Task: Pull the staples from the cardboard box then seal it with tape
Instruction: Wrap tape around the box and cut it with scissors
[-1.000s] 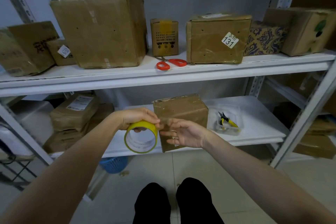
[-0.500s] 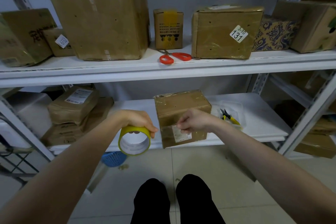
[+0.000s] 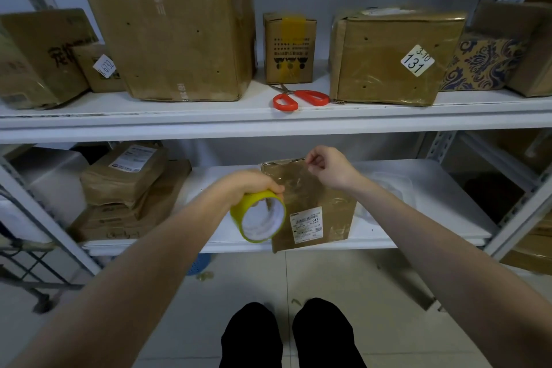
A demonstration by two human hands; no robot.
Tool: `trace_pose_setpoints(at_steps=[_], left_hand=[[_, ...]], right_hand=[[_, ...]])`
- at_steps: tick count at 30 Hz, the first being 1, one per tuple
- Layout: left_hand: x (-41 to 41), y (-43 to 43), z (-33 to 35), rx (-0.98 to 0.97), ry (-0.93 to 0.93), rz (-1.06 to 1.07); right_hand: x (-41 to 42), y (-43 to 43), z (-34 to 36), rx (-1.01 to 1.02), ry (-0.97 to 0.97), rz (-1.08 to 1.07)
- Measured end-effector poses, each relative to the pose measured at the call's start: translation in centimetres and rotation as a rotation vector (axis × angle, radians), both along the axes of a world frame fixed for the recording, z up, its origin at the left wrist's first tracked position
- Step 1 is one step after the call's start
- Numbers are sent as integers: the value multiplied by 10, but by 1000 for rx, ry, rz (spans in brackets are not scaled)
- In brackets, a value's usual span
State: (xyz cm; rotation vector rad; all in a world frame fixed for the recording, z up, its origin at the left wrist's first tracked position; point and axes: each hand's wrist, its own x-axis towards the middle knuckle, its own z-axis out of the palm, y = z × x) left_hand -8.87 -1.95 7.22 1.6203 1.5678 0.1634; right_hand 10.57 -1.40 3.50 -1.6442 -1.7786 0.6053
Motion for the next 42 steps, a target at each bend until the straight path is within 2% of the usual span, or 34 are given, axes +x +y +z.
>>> trace_pose_setpoints(at_steps=[2, 8, 12, 15, 21, 28, 32, 37, 39, 42], left_hand=[[7, -4, -16, 10, -96, 108], [32, -24, -54, -84, -539, 479], [47, -31, -70, -128, -679, 633], [53, -34, -77, -148, -748, 709], [59, -39, -90, -199, -751, 784], [59, -36, -95, -207, -748, 786], [57, -34, -98, -217, -756, 779], [58, -33, -98, -251, -766, 775], [58, -31, -98, -241, -754, 774], [58, -30, -99, -227, -728, 773]], right_hand=[[-1, 6, -4, 45, -35, 11], [-5, 21, 1, 133, -212, 124], [-9, 27, 4, 184, -434, 192], [-10, 33, 2, 163, -447, 237], [-12, 38, -8, 131, -337, 337], [-11, 41, -20, 117, -348, 308], [-11, 40, -24, 147, -433, 267], [-7, 38, -19, 178, -568, 94], [-5, 33, -22, 259, -610, 78], [5, 24, -28, 409, -556, 122]])
